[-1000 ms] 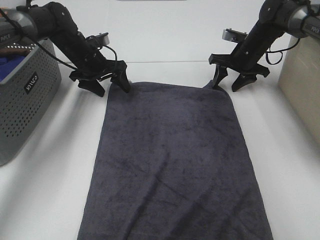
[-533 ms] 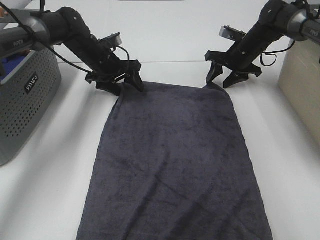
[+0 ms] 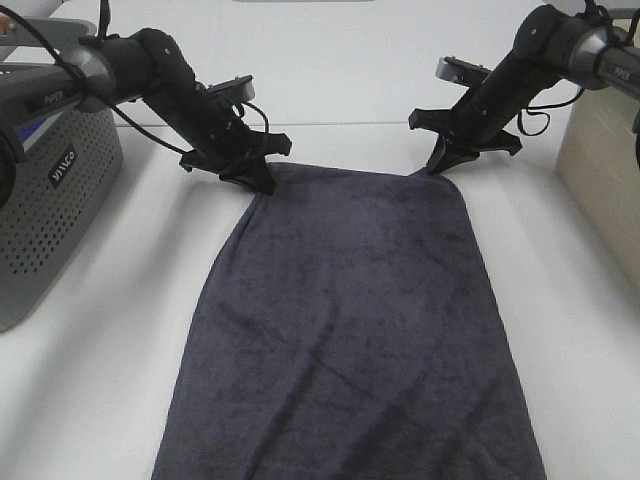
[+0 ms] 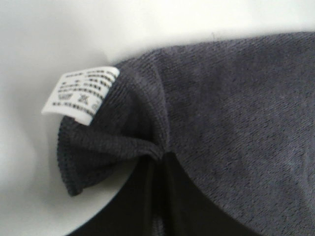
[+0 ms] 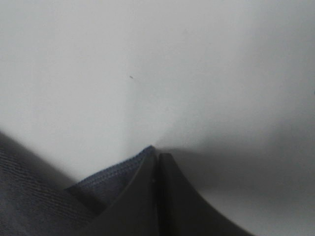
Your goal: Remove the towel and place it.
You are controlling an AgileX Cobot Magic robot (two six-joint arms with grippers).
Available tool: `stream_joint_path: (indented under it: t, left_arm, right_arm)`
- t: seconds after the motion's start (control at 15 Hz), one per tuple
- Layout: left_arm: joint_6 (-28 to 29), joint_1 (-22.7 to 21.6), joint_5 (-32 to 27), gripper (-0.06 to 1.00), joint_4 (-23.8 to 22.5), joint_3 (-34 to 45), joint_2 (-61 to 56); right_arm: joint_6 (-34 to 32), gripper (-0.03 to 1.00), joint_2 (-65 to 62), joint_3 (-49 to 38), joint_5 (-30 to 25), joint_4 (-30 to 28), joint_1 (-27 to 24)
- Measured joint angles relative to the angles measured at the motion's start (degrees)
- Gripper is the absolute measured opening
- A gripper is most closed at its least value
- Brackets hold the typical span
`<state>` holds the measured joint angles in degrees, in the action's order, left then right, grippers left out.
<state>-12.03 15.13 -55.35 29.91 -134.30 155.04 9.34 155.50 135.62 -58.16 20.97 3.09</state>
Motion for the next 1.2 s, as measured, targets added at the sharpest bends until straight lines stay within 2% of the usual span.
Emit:
stream_joint_path:
  t: [0.33, 0.73, 1.0, 1.2]
  left_arm:
    - [-0.34, 0.00, 0.11, 0.02, -0.46, 0.00, 0.00]
    - [-0.46, 0.17, -0.23, 0.02, -3.90, -4.81, 1.20]
    - [-0.46, 0.17, 0.63, 0.02, -5.10, -6.36, 1.32]
    - [-0.57, 0.17, 6.02, 0.02, -6.07, -6.36, 1.32]
  right_arm:
    - [0.00, 0.01, -0.74, -0.11, 0.80, -0.57, 0.00]
    - [-1.15, 0.01, -3.32, -1.15, 4.64, -8.42, 0.00]
    - [-1.72, 0.01, -4.93, -1.20, 10.31, -7.39, 0.00]
    - [-1.55, 0.01, -5.21, -1.20, 14.61, -5.90, 0.00]
